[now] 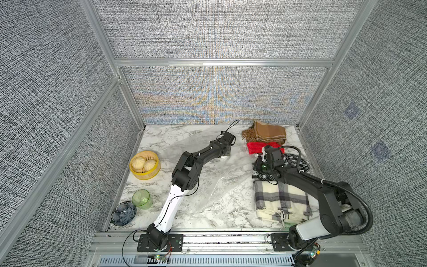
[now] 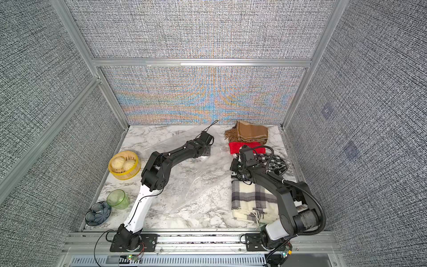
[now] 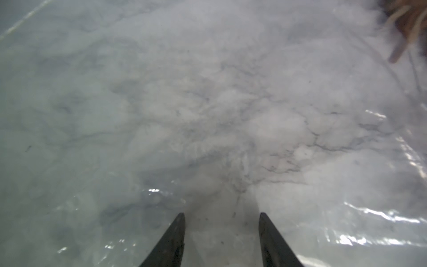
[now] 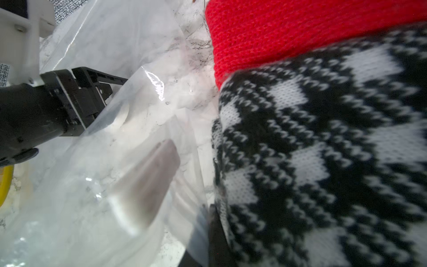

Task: Take the scarf out of the vacuum bag
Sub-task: Adjust the vacuum bag at the center of the board.

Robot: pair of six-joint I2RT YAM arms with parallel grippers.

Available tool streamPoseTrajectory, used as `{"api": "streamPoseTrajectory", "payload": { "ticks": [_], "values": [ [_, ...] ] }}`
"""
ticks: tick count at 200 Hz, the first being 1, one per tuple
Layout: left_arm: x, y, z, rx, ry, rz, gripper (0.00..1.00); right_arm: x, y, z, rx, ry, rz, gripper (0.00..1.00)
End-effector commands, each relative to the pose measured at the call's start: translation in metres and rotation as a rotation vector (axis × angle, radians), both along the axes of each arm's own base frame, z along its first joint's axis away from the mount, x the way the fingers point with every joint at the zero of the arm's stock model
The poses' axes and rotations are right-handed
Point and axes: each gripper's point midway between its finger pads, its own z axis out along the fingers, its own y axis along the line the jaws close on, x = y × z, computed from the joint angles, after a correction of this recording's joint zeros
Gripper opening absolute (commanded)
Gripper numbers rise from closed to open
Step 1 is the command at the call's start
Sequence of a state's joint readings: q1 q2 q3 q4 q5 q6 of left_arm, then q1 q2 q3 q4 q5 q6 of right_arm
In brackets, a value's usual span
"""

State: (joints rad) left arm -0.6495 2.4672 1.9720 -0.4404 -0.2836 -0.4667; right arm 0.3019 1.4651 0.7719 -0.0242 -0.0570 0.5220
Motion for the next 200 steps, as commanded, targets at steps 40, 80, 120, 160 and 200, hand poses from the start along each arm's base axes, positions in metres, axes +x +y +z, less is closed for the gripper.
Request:
{"api": "streamPoseTrajectory", "payload": {
  "ticks": [40, 80, 120, 160, 200],
  "values": [
    [-0.019, 0.046, -0.029, 0.065, 0.156, 0.085, 0.51, -0.015, -0.017, -0.011, -0.039, 0.021, -0.071, 0.00],
    [-0.012, 0.054, -0.022, 0.019, 0.153, 0.107, 0.51, -0.018, 0.009, -0.006, -0.034, 0.003, 0.013, 0.10],
    [-0.005, 0.046, 0.034, -0.041, 0.085, 0.087, 0.53, -0.031, 0.000, 0.035, -0.053, -0.047, -0.021, 0.33],
    [0.008, 0.062, 0.090, -0.017, -0.051, 0.108, 0.55, -0.064, 0.028, 0.104, -0.059, -0.217, 0.063, 0.43],
    [-0.029, 0.049, 0.131, -0.214, -0.008, 0.052, 0.54, -0.042, 0.087, 0.121, 0.005, -0.235, 0.231, 0.42]
  ]
}}
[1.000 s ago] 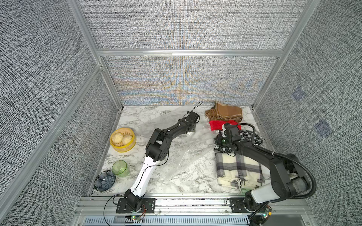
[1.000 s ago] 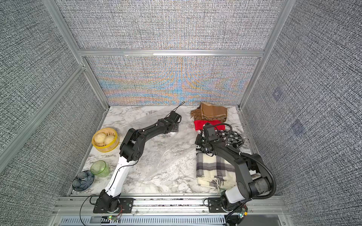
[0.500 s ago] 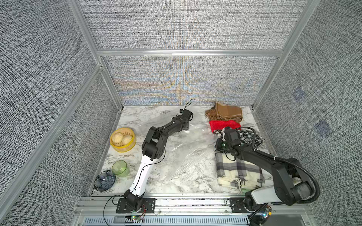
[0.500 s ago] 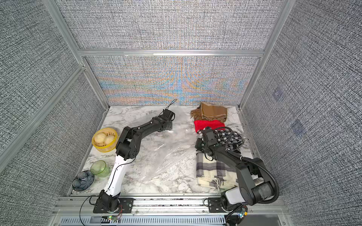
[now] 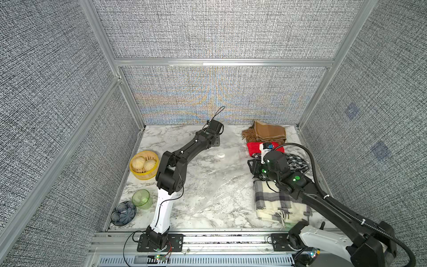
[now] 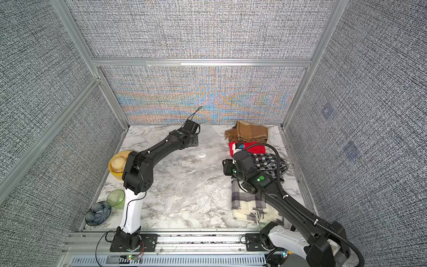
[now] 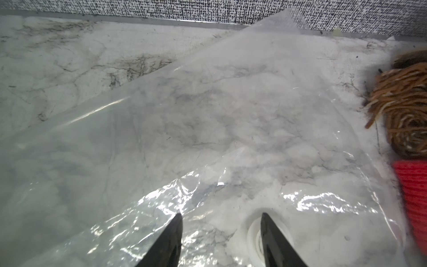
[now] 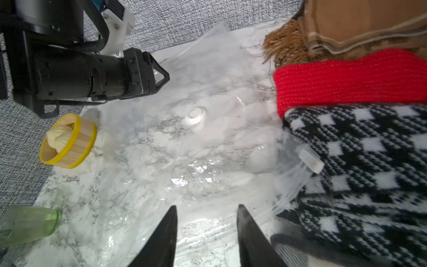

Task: Take the scarf out of the vacuum bag
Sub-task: Adjust the vacuum bag at the center of the board.

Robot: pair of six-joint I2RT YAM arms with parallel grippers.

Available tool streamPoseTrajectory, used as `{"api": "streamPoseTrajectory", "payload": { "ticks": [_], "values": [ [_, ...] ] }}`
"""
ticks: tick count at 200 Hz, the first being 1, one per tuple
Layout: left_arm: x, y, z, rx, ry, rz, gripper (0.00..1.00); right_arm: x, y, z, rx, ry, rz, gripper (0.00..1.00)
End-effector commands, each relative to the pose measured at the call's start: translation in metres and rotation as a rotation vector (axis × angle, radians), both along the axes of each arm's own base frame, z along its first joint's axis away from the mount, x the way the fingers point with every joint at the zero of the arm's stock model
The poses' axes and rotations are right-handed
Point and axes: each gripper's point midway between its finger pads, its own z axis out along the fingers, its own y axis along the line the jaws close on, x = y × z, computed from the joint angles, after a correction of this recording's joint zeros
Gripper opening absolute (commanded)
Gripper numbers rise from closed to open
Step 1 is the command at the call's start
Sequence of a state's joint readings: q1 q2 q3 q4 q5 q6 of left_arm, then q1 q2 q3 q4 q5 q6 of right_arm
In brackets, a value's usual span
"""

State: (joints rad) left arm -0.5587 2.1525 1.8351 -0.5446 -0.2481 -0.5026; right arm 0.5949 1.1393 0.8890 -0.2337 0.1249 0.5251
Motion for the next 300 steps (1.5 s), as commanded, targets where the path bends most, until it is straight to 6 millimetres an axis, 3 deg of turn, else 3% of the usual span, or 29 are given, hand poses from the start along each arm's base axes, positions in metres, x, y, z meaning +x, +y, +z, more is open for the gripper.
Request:
{"api": "streamPoseTrajectory", "payload": {
  "ticks": [1, 9, 11, 15, 17, 32, 52, 69, 95, 134, 154, 167, 175, 201, 204, 214, 217, 230, 245, 268, 292, 300],
  "values": [
    [-0.022, -0.014, 0.023, -0.133, 0.025, -0.053, 0.54, 0.012, 0.026, -0.007, -0.003, 0.019, 0.087, 0.42],
    [-0.032, -0.018, 0.030, -0.187, 0.022, -0.077, 0.54, 0.020, 0.042, -0.012, 0.009, 0.032, 0.134, 0.41],
    [-0.036, -0.018, 0.024, -0.192, 0.036, -0.080, 0.54, 0.022, 0.046, -0.014, 0.012, 0.036, 0.146, 0.41],
    [-0.042, -0.019, 0.033, -0.221, 0.024, -0.093, 0.54, 0.024, 0.052, -0.022, 0.011, 0.054, 0.166, 0.41],
    [-0.045, -0.018, 0.033, -0.231, 0.022, -0.096, 0.54, 0.029, 0.057, -0.017, 0.020, 0.048, 0.174, 0.40],
    [-0.065, -0.024, 0.031, -0.280, 0.019, -0.158, 0.54, 0.039, 0.082, -0.034, -0.007, 0.111, 0.249, 0.39],
    [-0.093, -0.030, 0.016, -0.325, 0.064, -0.202, 0.54, 0.052, 0.088, -0.073, -0.093, 0.235, 0.211, 0.40],
    [-0.114, -0.034, 0.000, -0.304, 0.092, -0.232, 0.54, 0.054, 0.071, -0.109, -0.179, 0.307, 0.138, 0.43],
    [-0.140, -0.055, -0.018, -0.266, 0.111, -0.304, 0.54, 0.047, 0.020, -0.149, -0.322, 0.389, -0.001, 0.44],
    [-0.181, -0.107, -0.042, -0.263, 0.154, -0.447, 0.56, 0.038, -0.019, -0.175, -0.390, 0.431, -0.089, 0.44],
    [-0.196, -0.126, -0.062, -0.283, 0.195, -0.489, 0.56, 0.038, -0.022, -0.180, -0.372, 0.435, -0.089, 0.44],
    [-0.194, -0.125, -0.074, -0.265, 0.188, -0.461, 0.56, 0.045, -0.011, -0.182, -0.290, 0.423, -0.044, 0.44],
    [-0.192, -0.122, -0.081, -0.251, 0.187, -0.441, 0.56, 0.039, -0.009, -0.197, -0.268, 0.447, -0.021, 0.43],
    [-0.188, -0.117, -0.092, -0.209, 0.182, -0.409, 0.56, 0.043, -0.014, -0.217, -0.291, 0.487, -0.047, 0.42],
    [-0.189, -0.115, -0.103, -0.191, 0.199, -0.404, 0.56, 0.045, -0.014, -0.219, -0.286, 0.487, -0.048, 0.42],
    [-0.186, -0.112, -0.109, -0.172, 0.198, -0.384, 0.56, 0.048, -0.014, -0.226, -0.270, 0.495, -0.045, 0.41],
    [-0.185, -0.110, -0.111, -0.163, 0.197, -0.377, 0.56, 0.059, -0.009, -0.219, -0.251, 0.470, -0.044, 0.41],
    [-0.177, -0.095, -0.115, -0.100, 0.204, -0.300, 0.56, 0.070, 0.000, -0.223, -0.224, 0.455, -0.010, 0.39],
    [-0.163, -0.079, -0.115, -0.051, 0.172, -0.240, 0.56, 0.082, 0.018, -0.228, -0.191, 0.451, 0.054, 0.38],
    [-0.147, -0.061, -0.111, -0.116, 0.168, -0.188, 0.56, 0.099, 0.042, -0.229, -0.134, 0.458, 0.119, 0.36],
    [-0.136, -0.038, -0.111, -0.101, 0.162, -0.143, 0.56, 0.117, 0.055, -0.215, -0.105, 0.437, 0.130, 0.36],
    [-0.132, -0.037, -0.097, -0.113, 0.132, -0.145, 0.56, 0.120, 0.055, -0.208, -0.107, 0.429, 0.126, 0.36]
  ]
}}
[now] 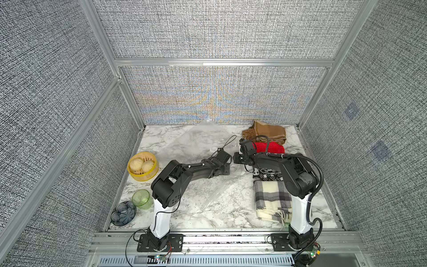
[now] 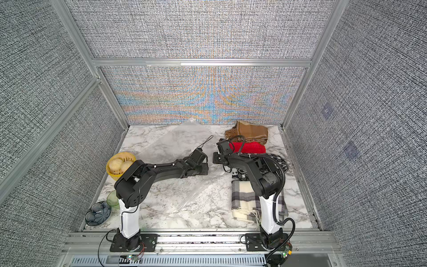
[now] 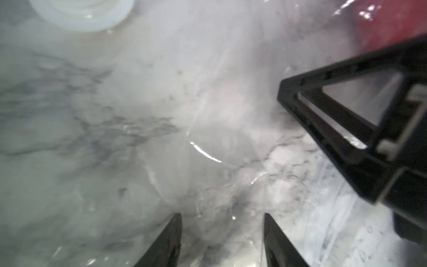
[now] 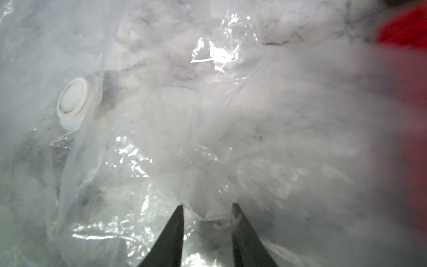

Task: Take the scarf out of the vacuum bag
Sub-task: Adjust the vacuum bag at the center of the board.

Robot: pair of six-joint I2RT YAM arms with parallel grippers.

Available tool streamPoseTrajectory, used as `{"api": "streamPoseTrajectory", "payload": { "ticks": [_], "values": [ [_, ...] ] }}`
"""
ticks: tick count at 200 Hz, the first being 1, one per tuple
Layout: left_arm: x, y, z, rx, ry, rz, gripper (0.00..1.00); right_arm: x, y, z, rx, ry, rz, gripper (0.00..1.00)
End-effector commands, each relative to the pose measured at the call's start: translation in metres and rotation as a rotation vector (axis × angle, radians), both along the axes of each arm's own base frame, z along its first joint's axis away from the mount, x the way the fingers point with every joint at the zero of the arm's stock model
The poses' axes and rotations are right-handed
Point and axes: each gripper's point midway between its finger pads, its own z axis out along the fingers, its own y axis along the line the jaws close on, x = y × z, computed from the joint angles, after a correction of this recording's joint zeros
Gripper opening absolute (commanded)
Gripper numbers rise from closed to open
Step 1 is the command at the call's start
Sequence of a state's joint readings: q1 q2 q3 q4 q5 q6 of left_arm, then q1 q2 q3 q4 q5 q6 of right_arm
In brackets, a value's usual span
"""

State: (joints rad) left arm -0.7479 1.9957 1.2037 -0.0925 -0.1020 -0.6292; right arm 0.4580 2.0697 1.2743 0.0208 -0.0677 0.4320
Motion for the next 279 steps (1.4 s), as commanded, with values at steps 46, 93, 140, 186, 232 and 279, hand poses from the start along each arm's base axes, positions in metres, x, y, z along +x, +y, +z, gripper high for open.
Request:
{"api": "streamPoseTrajectory", "payload": {
  "ticks": [46, 93, 140, 186, 232, 279],
  "values": [
    [0.001, 0.007, 0.014, 0.015, 0.005, -0.022, 0.56, -0.018, -0.034, 0.064, -0.041, 0.014, -0.103, 0.37],
    [0.003, 0.002, -0.007, 0.019, 0.031, -0.023, 0.56, -0.006, -0.020, 0.104, 0.051, -0.083, -0.051, 0.34],
    [0.022, -0.008, 0.017, -0.044, 0.016, -0.038, 0.56, 0.020, -0.009, 0.055, -0.003, 0.018, -0.085, 0.23],
    [0.067, -0.039, 0.053, -0.088, -0.080, -0.094, 0.58, 0.027, -0.023, 0.026, -0.041, 0.049, -0.123, 0.23],
    [0.107, -0.074, 0.032, -0.114, -0.107, -0.131, 0.58, 0.026, -0.024, 0.011, -0.023, 0.079, -0.124, 0.22],
    [0.134, -0.074, 0.006, -0.083, -0.097, -0.081, 0.56, 0.011, -0.040, -0.004, -0.030, 0.118, -0.172, 0.18]
  ]
}}
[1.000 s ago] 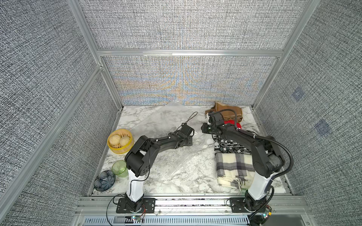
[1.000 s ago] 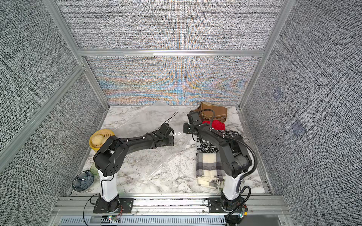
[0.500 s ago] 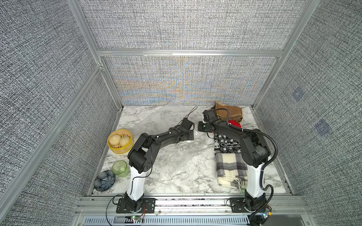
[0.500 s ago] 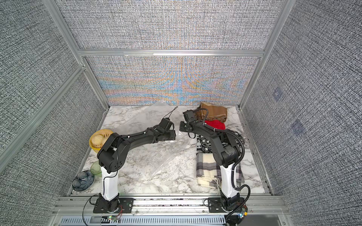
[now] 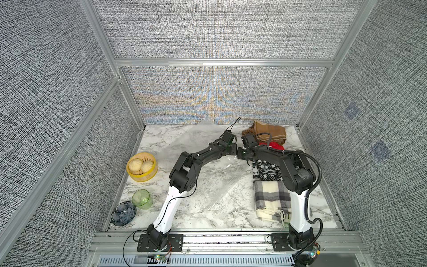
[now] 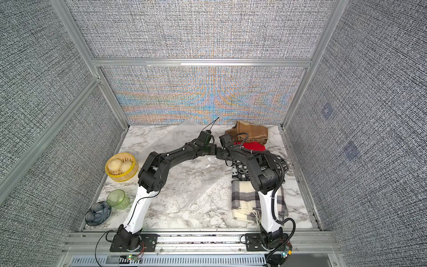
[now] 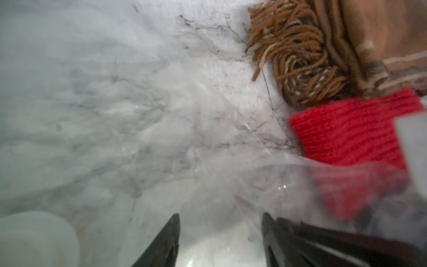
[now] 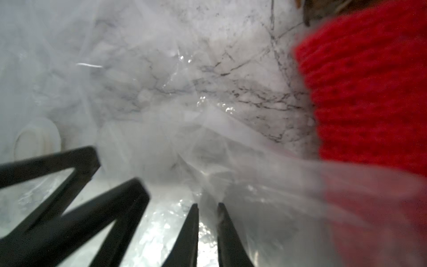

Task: Take the scarf out of the vacuum bag
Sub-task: Adjust the vacuum bag at the center of the board.

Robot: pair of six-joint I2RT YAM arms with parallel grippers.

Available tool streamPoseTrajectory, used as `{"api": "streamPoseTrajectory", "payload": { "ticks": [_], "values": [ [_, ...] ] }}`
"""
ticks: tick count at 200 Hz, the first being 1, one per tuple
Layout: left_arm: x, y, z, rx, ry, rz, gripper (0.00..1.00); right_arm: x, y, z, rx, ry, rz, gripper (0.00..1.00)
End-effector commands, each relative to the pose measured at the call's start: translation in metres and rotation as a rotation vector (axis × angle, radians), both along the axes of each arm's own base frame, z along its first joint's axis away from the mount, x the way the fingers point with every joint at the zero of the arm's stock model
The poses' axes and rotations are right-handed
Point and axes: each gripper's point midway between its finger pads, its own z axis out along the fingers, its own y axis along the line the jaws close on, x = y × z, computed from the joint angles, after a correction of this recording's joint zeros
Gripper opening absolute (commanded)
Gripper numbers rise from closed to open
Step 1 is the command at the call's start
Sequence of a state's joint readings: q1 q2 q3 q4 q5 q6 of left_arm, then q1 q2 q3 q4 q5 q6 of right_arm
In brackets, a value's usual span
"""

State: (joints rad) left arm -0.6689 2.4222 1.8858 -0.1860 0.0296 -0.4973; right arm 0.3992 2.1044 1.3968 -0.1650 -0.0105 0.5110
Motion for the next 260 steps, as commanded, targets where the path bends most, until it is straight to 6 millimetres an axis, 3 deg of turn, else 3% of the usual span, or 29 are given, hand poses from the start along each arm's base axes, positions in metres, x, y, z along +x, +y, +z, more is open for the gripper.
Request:
{"api": "streamPoseTrajectory", "payload": {
  "ticks": [1, 21, 39, 64, 91, 127, 163, 204, 260],
  "values": [
    [0.009, 0.006, -0.012, 0.033, 0.011, 0.030, 0.56, -0.006, -0.004, -0.004, 0.010, 0.025, -0.018, 0.17],
    [0.013, 0.019, -0.024, 0.083, 0.032, 0.076, 0.56, -0.010, -0.010, -0.001, 0.009, 0.024, -0.029, 0.17],
    [0.009, 0.027, -0.022, 0.059, 0.049, 0.096, 0.55, -0.009, -0.012, 0.009, 0.004, -0.001, -0.030, 0.16],
    [0.013, 0.040, -0.019, 0.014, 0.012, 0.113, 0.56, 0.001, -0.011, 0.039, 0.001, -0.061, -0.017, 0.16],
    [0.020, 0.047, -0.021, -0.014, 0.049, 0.123, 0.56, 0.019, 0.003, 0.067, -0.013, -0.159, 0.031, 0.18],
    [0.018, 0.042, -0.020, -0.042, 0.051, 0.111, 0.56, 0.041, 0.017, 0.037, -0.029, -0.097, 0.037, 0.18],
    [0.024, 0.052, -0.026, -0.029, 0.064, 0.131, 0.56, 0.051, -0.010, 0.024, -0.186, -0.075, -0.047, 0.17],
    [0.028, 0.064, -0.029, -0.026, 0.088, 0.166, 0.56, 0.043, -0.042, 0.025, -0.335, -0.068, -0.119, 0.17],
    [0.030, 0.068, -0.029, -0.054, 0.106, 0.178, 0.55, 0.018, -0.021, -0.007, -0.255, 0.090, -0.011, 0.14]
  ]
}}
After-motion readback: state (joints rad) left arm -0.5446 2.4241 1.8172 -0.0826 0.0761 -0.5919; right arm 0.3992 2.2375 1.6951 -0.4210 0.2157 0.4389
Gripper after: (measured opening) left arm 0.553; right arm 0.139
